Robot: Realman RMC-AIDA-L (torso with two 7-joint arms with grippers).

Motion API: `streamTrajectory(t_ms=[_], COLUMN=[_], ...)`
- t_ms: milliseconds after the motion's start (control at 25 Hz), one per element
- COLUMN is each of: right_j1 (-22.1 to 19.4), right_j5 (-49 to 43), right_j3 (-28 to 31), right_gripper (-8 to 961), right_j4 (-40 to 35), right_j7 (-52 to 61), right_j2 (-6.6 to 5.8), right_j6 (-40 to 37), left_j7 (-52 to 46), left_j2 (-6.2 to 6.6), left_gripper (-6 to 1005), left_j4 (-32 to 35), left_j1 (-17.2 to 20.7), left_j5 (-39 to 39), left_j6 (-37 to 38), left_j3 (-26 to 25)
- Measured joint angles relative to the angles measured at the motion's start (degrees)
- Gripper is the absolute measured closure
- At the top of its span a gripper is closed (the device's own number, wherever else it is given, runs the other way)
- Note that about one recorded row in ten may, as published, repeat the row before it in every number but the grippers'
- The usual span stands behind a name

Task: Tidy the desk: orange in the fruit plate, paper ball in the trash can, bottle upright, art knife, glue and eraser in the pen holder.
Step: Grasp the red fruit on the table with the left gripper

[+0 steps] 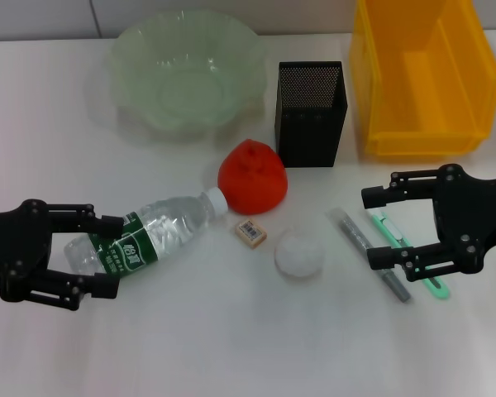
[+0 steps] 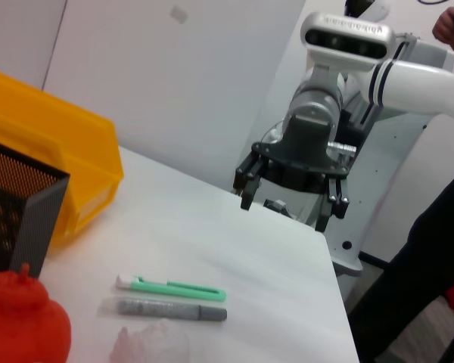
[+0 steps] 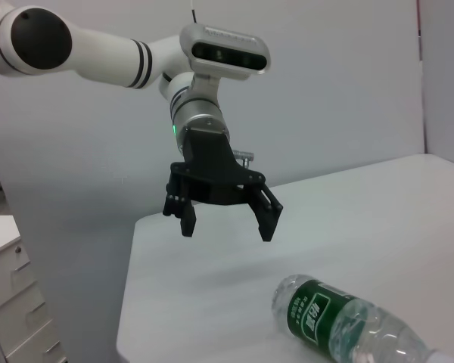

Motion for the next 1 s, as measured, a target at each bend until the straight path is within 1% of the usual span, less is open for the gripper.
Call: streamTrajectory(t_ms=[200, 560, 680, 800, 840, 880, 920, 1000], right_j1=[-0.3, -0.4, -0.4, -0.9, -1.5, -1.9, -1.9, -2.8], right_j5=[0.0, 0.1, 0.1, 0.0, -0.1, -0.2, -0.2, -0.3], right_j3=[0.5, 0.4, 0.4, 0.7, 1.5, 2.3, 2.3, 4.4], right_gripper=[187, 187, 187, 187, 187, 187, 187, 187], right_j4=[-0.1, -0.1, 0.2, 0.3, 0.1, 0.0, 0.0, -0.5], right_j7=[0.0, -0.2, -0.7, -0.7, -0.6, -0.6, -0.6, -0.6], right_j2=[-0.05, 0.24, 0.27, 0.09, -0.04, -0.09, -0.09, -0.14], right_j6=[-0.4, -0.2, 0.2, 1.4, 1.7, 1.7, 1.7, 1.4], left_j7=[0.1, 0.2, 0.2, 0.2, 0.2, 0.2, 0.2, 0.1], left_j2=[-0.22, -0.36, -0.49, -1.07, -1.87, -1.87, -2.18, -3.05], left_gripper=[138, 139, 139, 138, 138, 138, 138, 138], left_j4=[0.7, 1.2, 1.4, 2.8, 4.8, 4.8, 5.5, 7.0], left_j1=[0.1, 0.5, 0.5, 0.3, 0.1, 0.1, 0.0, -0.7], left_j5=[-0.6, -0.7, -0.7, -0.7, -0.7, -0.7, -0.7, -0.7], left_j6=[0.0, -0.2, -0.7, -1.5, -2.5, -2.5, -3.1, -4.7], left_j3=[0.0, -0.1, -0.9, -3.0, -4.8, -4.8, -5.2, -5.7])
